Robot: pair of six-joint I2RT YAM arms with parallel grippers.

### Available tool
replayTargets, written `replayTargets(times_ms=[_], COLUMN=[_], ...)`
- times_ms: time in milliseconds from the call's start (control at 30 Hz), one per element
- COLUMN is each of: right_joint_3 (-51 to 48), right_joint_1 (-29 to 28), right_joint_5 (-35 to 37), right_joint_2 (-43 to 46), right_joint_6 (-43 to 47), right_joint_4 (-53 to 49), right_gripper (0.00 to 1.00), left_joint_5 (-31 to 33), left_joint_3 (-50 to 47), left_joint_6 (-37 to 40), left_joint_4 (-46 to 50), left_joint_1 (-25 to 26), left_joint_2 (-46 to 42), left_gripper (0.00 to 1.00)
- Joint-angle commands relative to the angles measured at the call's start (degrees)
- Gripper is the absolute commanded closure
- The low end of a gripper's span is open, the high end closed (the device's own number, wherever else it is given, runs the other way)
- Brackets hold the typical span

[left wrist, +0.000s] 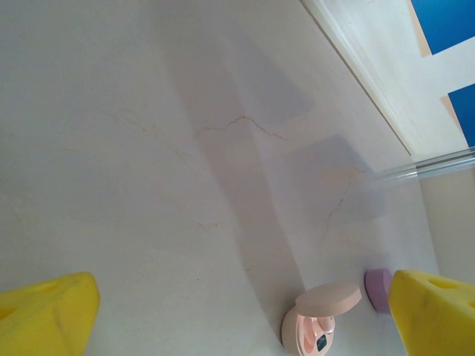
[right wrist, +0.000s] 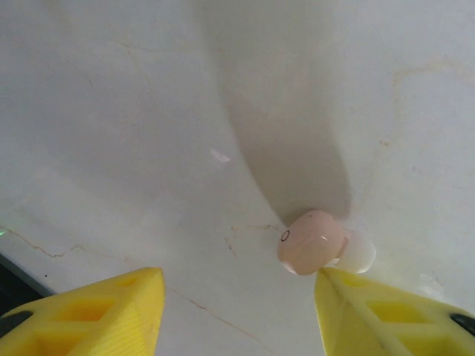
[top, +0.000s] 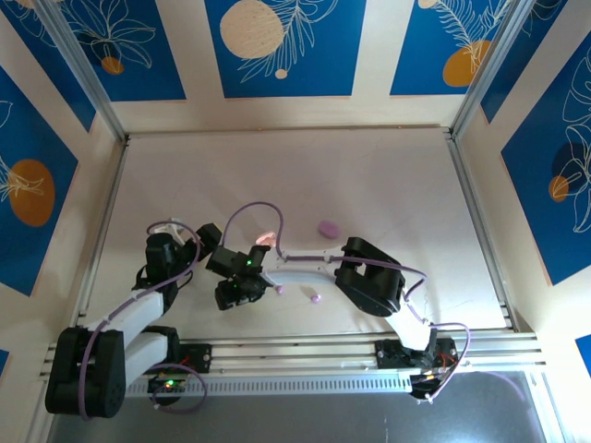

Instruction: Insert the wireless bluetooth earbuds into the charging case

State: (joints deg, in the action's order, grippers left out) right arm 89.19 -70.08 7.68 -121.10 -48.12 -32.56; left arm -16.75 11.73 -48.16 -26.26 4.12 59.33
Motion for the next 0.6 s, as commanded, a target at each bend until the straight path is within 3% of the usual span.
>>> replayTargets(times_ms=[0,567], right_joint_3=[2.0,6.4], right_joint_1=[0.6,2.0], right_joint_5=[1.1,3.7], right_joint_2=[-1.2,-3.2], right_joint_6=[0.9,4.5], right_joint_4=[-2.2,-7.2], right_gripper=[0.44,0.44], left_joint_5=[-1.7,-1.5], left_joint_3=[-0.5,-0.8], left_joint_6=[-0.5,-0.1], left_joint_4=[-2.0,-3.7], left_joint_1=[-0.9,-0.9], left_joint_2=[-0.7,0.9], left_gripper=[0.00,0.00])
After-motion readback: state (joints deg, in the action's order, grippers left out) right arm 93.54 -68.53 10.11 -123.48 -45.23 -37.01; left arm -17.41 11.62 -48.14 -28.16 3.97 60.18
